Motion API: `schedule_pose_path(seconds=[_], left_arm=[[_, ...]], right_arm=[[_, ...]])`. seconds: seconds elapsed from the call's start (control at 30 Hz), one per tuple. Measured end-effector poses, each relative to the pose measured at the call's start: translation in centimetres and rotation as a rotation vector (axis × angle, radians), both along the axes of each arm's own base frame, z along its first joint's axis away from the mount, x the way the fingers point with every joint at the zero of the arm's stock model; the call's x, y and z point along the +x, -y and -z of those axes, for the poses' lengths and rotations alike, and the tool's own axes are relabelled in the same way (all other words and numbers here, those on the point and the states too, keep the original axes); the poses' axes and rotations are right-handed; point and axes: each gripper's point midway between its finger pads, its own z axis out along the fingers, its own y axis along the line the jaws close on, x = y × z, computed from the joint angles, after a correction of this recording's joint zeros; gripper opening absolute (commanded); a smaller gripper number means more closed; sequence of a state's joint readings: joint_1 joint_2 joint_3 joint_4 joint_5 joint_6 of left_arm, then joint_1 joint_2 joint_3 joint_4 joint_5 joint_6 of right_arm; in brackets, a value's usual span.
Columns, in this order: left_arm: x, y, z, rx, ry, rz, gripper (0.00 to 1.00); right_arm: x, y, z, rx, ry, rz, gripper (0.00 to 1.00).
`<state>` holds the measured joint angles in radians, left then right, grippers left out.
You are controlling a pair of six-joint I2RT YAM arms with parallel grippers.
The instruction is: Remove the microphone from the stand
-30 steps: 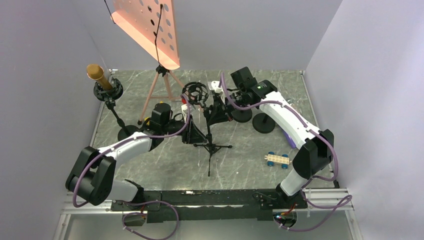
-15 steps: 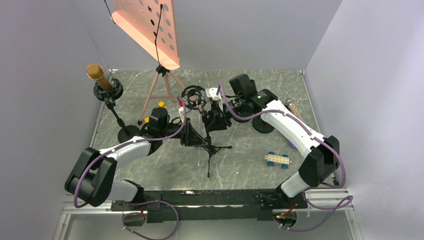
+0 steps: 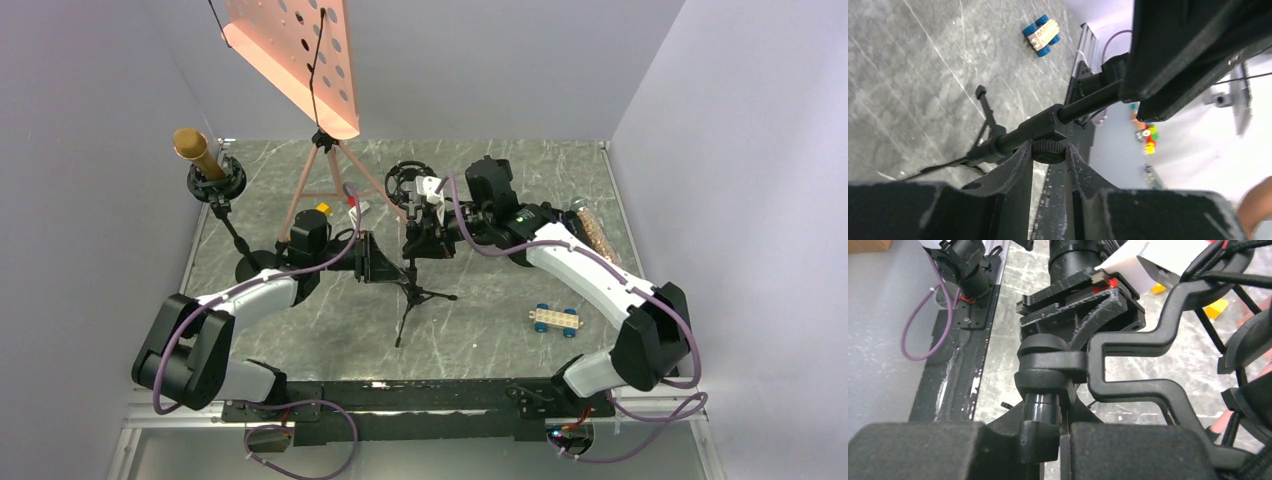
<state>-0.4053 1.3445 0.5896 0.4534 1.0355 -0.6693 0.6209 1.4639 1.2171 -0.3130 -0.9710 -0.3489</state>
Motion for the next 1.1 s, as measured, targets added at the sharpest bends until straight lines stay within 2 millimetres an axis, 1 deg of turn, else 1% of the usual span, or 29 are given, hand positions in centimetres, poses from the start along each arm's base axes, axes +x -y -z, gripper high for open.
schedule_pose_path(seconds=[0.13, 0.27, 0.33, 0.43, 0.5, 0.53, 0.57, 0.63, 0.67, 0.7, 0.73, 0.83, 0.9, 1.0, 1.1], left_arm=[[0.6, -0.6, -0.4, -0.014, -0.126, -0.031, 0.0], [1.2, -0.5, -1.2, -0.008, -0.209, -0.025, 0.0], [1.5, -0.3, -1.2, -0.006, -0.267, 0.001, 0.0], [1.9, -0.1, -0.8, -0.001, -0.376, 0.032, 0.0], [1.8, -0.1, -0.4, 0.004, -0.433, 0.04, 0.0], [1.7, -0.2, -0.4, 0.007, -0.46, 0.041, 0.07], [1.6, -0.2, -0.4, 0.007, -0.478, 0.041, 0.21], [1.7, -0.4, -0.6, 0.006, -0.51, 0.038, 0.58], [1.8, -0.5, -0.6, 0.005, -0.522, 0.032, 0.84], [2.1, -0.7, -0.7, 0.003, -0.535, 0.021, 0.96], [2.4, -1.0, -0.6, 0.003, -0.54, 0.008, 0.99], [3.5, -1.9, -0.6, 0.002, -0.567, -0.044, 0.99], [4.0, -2.4, -0.4, 0.004, -0.575, -0.071, 0.99], [4.4, -2.9, -0.5, 0.002, -0.574, -0.098, 0.99], [5.0, -3.5, -0.7, 0.002, -0.535, -0.132, 0.99]], right_arm=[[-0.2, -0.1, -1.2, 0.035, 0.106, -0.01, 0.0], [-0.1, 0.0, -2.0, 0.053, 0.172, -0.018, 0.0], [0.0, 0.1, -2.0, 0.051, 0.192, -0.019, 0.0], [0.3, 0.2, -1.5, 0.033, 0.201, -0.013, 0.0], [0.3, 0.2, -1.2, 0.025, 0.199, -0.013, 0.0], [0.2, 0.2, -1.1, 0.023, 0.197, -0.015, 0.0], [0.2, 0.2, -1.1, 0.023, 0.199, -0.018, 0.0], [0.1, 0.1, -1.2, 0.026, 0.206, -0.022, 0.0], [0.1, 0.0, -1.3, 0.03, 0.212, -0.026, 0.0], [0.1, 0.1, -1.2, 0.025, 0.208, -0.026, 0.0], [0.0, 0.2, -1.0, 0.017, 0.2, -0.023, 0.0], [0.0, 0.9, -0.2, -0.017, 0.149, -0.003, 0.0], [0.3, 1.3, 0.0, -0.024, 0.128, 0.016, 0.0], [1.3, 2.0, 0.0, -0.03, 0.115, 0.056, 0.0], [2.8, 3.2, 0.1, -0.04, 0.112, 0.115, 0.0]])
